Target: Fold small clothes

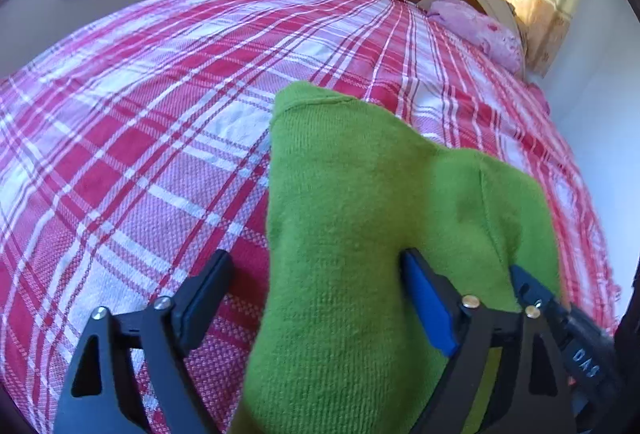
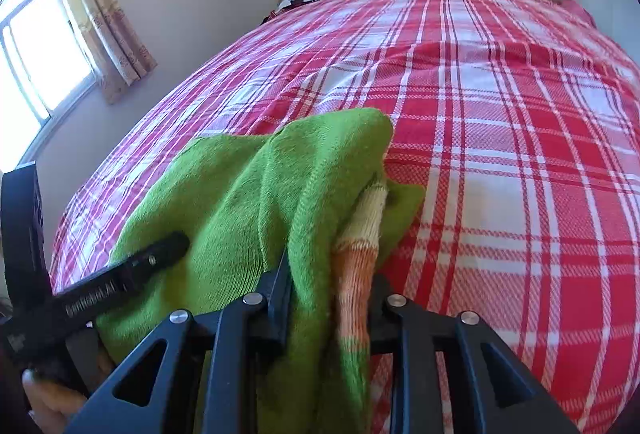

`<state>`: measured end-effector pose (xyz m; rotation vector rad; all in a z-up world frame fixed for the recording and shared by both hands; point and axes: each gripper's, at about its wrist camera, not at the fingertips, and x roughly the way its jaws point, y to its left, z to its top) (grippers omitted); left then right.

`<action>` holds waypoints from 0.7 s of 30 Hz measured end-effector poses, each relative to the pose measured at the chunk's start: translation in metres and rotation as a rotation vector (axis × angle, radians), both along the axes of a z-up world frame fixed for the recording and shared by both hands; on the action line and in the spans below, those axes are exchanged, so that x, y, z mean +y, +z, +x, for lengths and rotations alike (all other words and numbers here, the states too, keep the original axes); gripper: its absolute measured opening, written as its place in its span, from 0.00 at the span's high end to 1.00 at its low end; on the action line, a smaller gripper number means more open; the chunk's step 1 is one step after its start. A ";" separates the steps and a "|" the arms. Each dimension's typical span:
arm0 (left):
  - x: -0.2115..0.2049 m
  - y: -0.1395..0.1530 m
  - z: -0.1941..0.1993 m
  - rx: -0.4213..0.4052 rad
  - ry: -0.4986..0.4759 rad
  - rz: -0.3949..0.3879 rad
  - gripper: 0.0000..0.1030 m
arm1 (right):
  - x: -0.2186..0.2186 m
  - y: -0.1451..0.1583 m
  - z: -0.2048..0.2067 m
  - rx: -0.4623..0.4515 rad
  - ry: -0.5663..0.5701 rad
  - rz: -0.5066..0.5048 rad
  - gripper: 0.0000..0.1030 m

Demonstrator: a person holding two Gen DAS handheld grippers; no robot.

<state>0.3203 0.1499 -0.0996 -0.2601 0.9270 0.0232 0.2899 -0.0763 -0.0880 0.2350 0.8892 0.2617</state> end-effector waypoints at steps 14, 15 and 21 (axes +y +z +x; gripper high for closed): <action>-0.001 -0.001 -0.003 0.002 0.008 0.055 0.03 | -0.011 0.033 -0.052 -0.121 -0.065 -0.046 0.70; -0.001 -0.001 -0.004 0.001 0.007 0.056 0.03 | -0.010 0.039 -0.062 -0.154 -0.071 -0.078 0.70; -0.004 0.003 -0.012 -0.003 -0.002 0.069 0.03 | 0.003 0.055 -0.102 -0.230 -0.018 -0.159 0.94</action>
